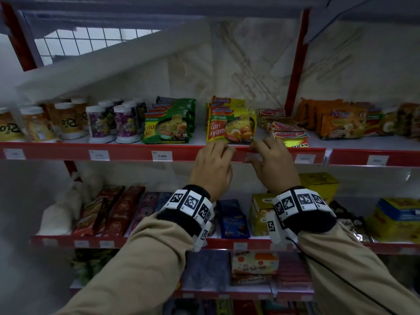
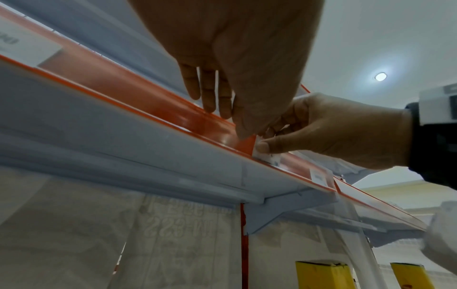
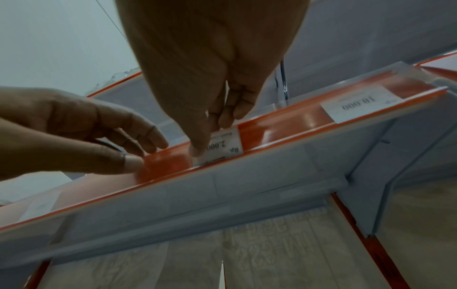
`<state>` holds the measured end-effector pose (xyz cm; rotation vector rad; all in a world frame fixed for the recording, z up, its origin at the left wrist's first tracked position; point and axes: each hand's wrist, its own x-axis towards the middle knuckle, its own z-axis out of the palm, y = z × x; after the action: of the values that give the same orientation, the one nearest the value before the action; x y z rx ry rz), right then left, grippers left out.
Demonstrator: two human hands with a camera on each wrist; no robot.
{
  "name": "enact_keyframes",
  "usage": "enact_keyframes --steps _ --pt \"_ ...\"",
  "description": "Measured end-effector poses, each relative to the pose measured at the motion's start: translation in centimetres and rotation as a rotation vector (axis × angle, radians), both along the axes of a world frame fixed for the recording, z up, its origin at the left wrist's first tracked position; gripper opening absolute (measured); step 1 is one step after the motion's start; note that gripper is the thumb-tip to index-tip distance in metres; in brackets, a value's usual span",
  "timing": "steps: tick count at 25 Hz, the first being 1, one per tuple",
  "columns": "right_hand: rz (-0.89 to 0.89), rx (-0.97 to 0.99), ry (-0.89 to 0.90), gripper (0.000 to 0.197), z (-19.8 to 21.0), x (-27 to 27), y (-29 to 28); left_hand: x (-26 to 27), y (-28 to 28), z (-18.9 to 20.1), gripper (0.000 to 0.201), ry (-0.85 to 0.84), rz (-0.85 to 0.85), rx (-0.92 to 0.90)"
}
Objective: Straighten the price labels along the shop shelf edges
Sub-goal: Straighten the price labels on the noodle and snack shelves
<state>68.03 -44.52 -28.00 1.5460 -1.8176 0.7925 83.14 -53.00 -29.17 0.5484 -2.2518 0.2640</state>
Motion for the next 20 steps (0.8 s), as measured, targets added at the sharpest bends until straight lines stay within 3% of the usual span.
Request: enact_keyframes --steps 7,12,16,20 --pt "0.052 0.121 -0.024 0.007 0.6 -0.5 -0.1 -0.9 -0.1 -0.1 0.023 0.080 0.004 0.079" --pt "0.286 -0.012 -0.479 0.005 2.5 -1.2 0.2 -1.1 -0.4 0.1 0.016 0.140 -0.025 0.145" --pt "0.408 -0.144 -0.777 0.017 2.3 -0.2 0.1 -1.3 -0.4 0.3 0.031 0.212 -0.043 0.202" --pt "0.516 -0.126 -0.942 0.023 1.2 1.0 -0.5 -1.4 -0.7 0.5 0.030 0.233 -0.044 0.231"
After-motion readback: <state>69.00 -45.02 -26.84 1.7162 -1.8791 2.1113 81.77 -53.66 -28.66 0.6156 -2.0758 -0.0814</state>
